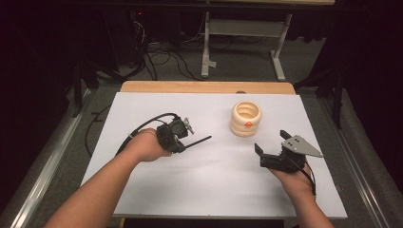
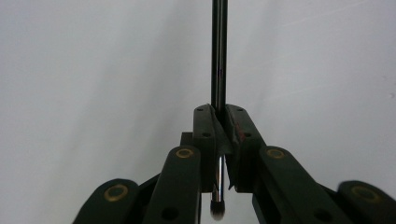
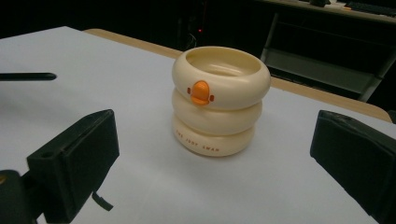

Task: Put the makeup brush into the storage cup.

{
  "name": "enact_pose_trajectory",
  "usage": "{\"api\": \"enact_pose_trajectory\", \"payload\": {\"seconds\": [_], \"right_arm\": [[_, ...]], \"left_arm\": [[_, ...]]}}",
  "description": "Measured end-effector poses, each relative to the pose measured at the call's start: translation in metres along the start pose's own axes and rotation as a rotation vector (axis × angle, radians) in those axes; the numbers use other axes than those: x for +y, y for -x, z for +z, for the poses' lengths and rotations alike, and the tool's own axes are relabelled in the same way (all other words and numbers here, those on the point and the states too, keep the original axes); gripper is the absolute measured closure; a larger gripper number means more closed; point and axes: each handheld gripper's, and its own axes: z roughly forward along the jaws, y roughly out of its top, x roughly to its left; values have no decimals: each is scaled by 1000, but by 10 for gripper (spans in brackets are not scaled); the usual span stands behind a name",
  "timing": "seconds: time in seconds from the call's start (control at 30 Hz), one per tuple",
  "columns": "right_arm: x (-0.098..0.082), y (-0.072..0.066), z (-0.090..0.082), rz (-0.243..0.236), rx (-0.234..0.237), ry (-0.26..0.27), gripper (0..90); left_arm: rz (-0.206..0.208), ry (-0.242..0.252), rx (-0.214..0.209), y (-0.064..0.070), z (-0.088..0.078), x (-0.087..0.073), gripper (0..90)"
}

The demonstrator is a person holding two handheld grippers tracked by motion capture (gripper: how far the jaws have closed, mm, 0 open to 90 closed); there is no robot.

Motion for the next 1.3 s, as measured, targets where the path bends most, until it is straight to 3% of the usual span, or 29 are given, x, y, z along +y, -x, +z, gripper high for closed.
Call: {"api": "enact_pose_trajectory", "payload": {"seconds": [0.23,0.43,0.5,0.73,0.87,1.3], "right_arm": [[-5,2,9,-22,-20,-27,31],[-16,3,11,-29,-36,-51,34],[-21,3,10,-36,-53,-84,34],[-30,6,6,-58,-84,-102,34],[-32,5,8,-110,-88,-114,42],[-35,-14,13,-346,-126,-165,47]], "left_arm": [[43,-18,-6,14,5,12,834],[55,-41,-10,19,14,15,834],[63,-47,-11,21,17,16,834],[95,-68,-19,27,24,18,834],[110,-74,-24,31,27,20,834],[112,-73,-23,32,28,21,834]]}}
